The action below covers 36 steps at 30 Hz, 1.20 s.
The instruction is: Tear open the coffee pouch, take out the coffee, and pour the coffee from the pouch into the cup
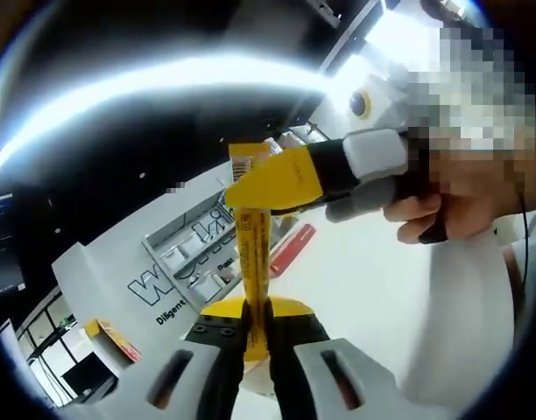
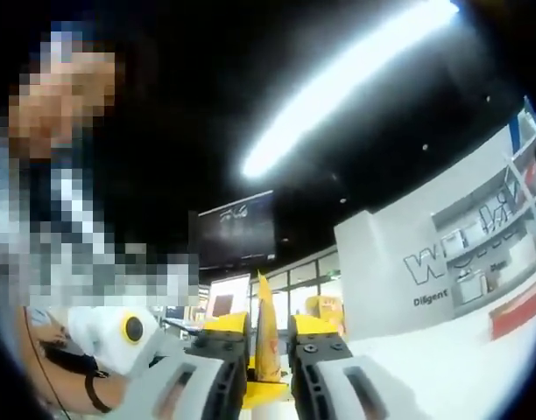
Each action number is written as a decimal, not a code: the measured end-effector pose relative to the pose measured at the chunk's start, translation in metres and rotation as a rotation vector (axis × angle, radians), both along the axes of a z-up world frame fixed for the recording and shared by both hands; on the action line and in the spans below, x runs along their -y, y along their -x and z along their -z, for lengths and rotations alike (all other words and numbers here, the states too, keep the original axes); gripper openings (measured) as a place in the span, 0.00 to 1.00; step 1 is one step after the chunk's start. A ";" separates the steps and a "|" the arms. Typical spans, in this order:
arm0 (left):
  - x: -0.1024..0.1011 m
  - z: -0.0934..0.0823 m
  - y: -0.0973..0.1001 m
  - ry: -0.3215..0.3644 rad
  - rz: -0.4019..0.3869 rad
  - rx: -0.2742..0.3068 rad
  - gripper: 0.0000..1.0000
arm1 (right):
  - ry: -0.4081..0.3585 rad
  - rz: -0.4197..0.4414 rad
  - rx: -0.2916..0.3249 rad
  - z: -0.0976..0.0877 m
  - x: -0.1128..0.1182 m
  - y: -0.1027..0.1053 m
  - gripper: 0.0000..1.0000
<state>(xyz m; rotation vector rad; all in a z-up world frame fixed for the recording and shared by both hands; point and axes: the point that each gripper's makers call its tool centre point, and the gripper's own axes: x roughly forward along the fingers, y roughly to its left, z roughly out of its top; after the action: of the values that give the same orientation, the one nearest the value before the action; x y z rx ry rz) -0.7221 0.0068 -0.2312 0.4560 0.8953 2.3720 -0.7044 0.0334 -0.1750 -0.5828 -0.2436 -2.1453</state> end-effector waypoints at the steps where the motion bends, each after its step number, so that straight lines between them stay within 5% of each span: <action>1: 0.000 0.000 0.000 0.001 -0.001 -0.001 0.11 | -0.007 0.002 -0.001 0.001 0.001 0.000 0.14; 11: 0.000 0.002 0.001 0.011 -0.003 0.003 0.11 | -0.033 0.007 -0.010 0.003 0.003 -0.001 0.02; 21: -0.002 0.003 0.002 0.021 -0.002 0.001 0.10 | -0.034 0.011 -0.004 0.003 0.001 -0.005 0.01; 30: -0.001 0.001 0.001 0.012 -0.001 -0.007 0.11 | -0.006 -0.004 0.003 0.002 -0.002 -0.004 0.06; 36: 0.001 -0.001 0.002 0.000 -0.007 -0.011 0.11 | -0.018 -0.010 0.030 0.006 0.002 -0.001 0.20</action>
<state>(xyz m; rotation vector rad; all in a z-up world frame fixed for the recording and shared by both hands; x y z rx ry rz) -0.7237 0.0055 -0.2299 0.4668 0.9037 2.3778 -0.7036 0.0309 -0.1808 -0.5384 -0.2431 -2.1458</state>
